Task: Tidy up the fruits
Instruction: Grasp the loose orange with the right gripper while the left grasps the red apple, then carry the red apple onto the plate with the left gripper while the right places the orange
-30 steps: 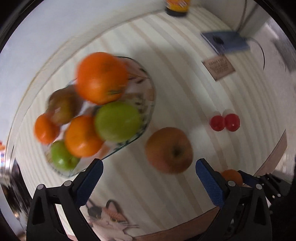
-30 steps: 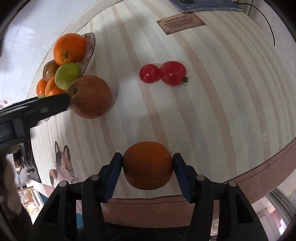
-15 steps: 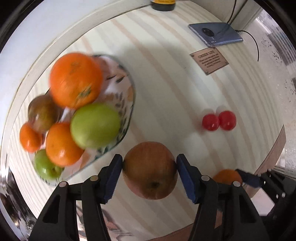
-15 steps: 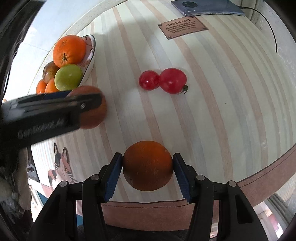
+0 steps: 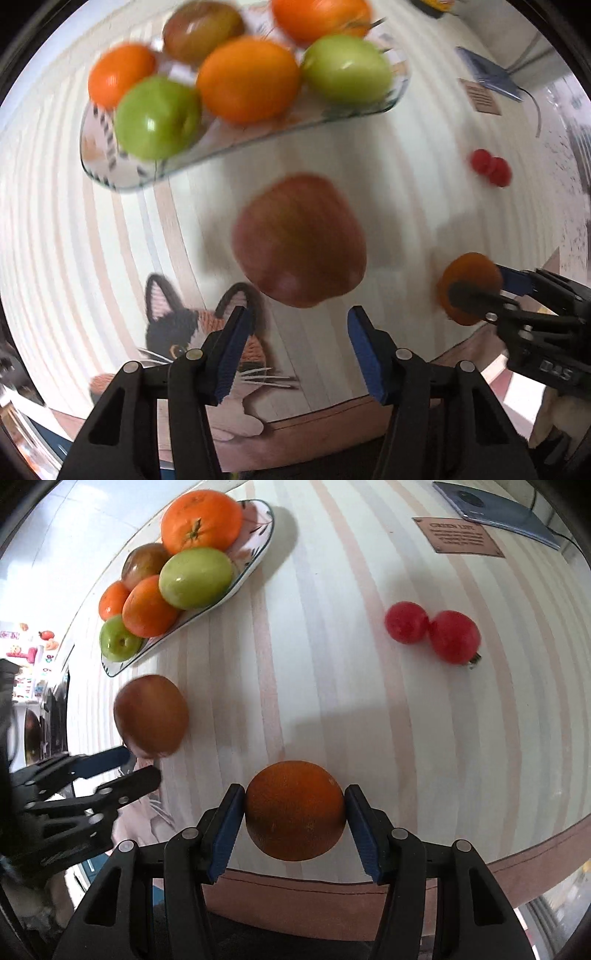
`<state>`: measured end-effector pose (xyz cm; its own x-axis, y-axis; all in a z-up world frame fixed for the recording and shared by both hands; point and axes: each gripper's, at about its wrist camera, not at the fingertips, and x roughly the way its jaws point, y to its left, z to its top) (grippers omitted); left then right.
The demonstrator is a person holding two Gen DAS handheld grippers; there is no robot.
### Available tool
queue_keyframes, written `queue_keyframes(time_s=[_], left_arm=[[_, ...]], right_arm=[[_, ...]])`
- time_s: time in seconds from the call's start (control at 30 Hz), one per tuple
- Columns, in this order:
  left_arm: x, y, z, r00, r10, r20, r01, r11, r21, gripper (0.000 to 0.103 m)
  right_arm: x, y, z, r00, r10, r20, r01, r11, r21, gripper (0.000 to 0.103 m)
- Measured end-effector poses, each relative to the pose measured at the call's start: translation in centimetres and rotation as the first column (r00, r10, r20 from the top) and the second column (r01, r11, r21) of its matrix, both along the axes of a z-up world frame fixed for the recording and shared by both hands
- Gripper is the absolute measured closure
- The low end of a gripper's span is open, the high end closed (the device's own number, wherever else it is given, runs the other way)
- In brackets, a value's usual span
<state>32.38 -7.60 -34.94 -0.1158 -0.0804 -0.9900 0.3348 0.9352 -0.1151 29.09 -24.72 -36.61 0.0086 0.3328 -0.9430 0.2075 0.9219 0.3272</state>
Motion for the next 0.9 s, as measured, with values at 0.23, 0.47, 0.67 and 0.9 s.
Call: queue_keyframes(time_s=[0.23,0.47,0.67,0.9], left_arm=[[0.5,1.5,2.3,0.995,0.104,0.004,-0.103,0.991,-0.087,0.046],[3.3,1.7,1.1,0.99,0.135,0.032,-0.134,0.991,-0.031,0.02],[2.6,-0.1,-1.5,0.999,0.036,-0.015,-0.036,0.999,0.033,0.021],[2.2,2.1,-1.7,0.998,0.063,-0.006,-0.063,0.998,0.014,0.035]], right_arm=[[0.1,-0.7,-0.2,0.999,-0.018,-0.026,0.019,1.0,0.018,0.044],[0.0,-0.4,-0.8,0.999,-0.039,-0.033,0.04,0.999,0.029,0.044],[-0.1,0.1,-0.8,0.999,-0.029,-0.04,0.03,0.999,0.024,0.044],[-0.1,0.0,-0.9,0.999,-0.037,-0.039,0.038,0.999,0.021,0.044]])
